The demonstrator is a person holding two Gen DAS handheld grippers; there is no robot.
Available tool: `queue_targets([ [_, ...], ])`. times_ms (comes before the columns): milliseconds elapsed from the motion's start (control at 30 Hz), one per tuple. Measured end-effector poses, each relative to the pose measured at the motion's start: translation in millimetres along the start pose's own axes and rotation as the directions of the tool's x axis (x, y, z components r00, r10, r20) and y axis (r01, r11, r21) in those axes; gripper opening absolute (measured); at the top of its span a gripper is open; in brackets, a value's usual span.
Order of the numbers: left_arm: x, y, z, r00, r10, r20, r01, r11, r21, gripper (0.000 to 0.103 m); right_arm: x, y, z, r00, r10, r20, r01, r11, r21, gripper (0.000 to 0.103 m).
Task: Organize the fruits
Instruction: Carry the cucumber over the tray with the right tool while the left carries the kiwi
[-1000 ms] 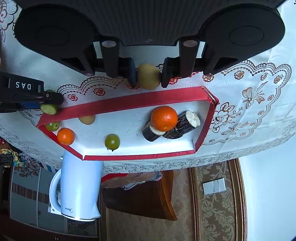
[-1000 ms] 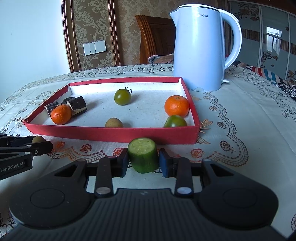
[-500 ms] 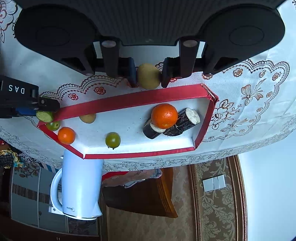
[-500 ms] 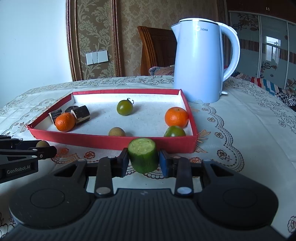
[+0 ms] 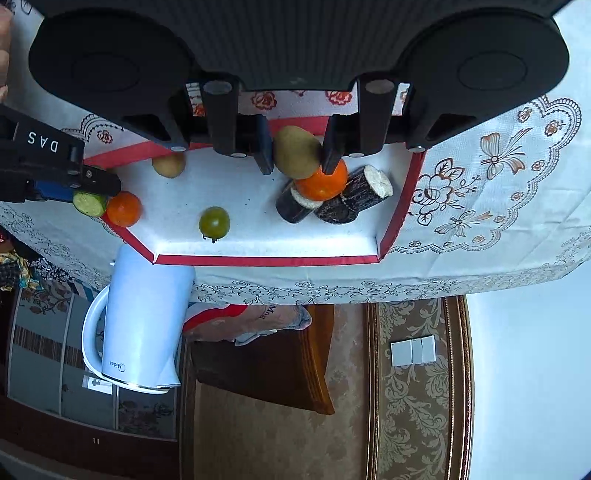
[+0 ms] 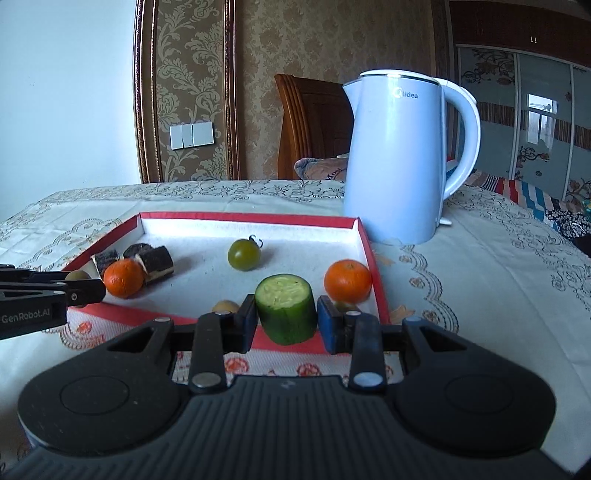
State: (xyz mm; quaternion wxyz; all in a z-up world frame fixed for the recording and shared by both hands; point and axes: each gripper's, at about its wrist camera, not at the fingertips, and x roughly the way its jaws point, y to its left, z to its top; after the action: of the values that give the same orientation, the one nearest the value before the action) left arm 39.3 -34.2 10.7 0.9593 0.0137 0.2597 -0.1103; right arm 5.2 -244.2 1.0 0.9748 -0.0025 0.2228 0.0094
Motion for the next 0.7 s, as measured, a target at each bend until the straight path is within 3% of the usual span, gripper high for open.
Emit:
queue_targets([
  [300,40,-26,16,0.998,-0.017,-0.054,0.019,0.999,0.026,0.028,34,-1,22,0.999,-0.05,-0.005,0.05,0.999,-0.005,0.033],
  [400,50,-32,17,0.997,-0.018,-0.069,0.02,0.999,0.026,0.028,48,-1,27,0.999,-0.018,-0.027,0.018,1.0,-0.006,0.033],
  [700,78,-23,19,0.995,-0.006,-0.103,0.005,1.0,-0.014,0.028,82,-2,28,0.995,-0.04,-0.092,0.039,0.999,-0.015,0.033],
])
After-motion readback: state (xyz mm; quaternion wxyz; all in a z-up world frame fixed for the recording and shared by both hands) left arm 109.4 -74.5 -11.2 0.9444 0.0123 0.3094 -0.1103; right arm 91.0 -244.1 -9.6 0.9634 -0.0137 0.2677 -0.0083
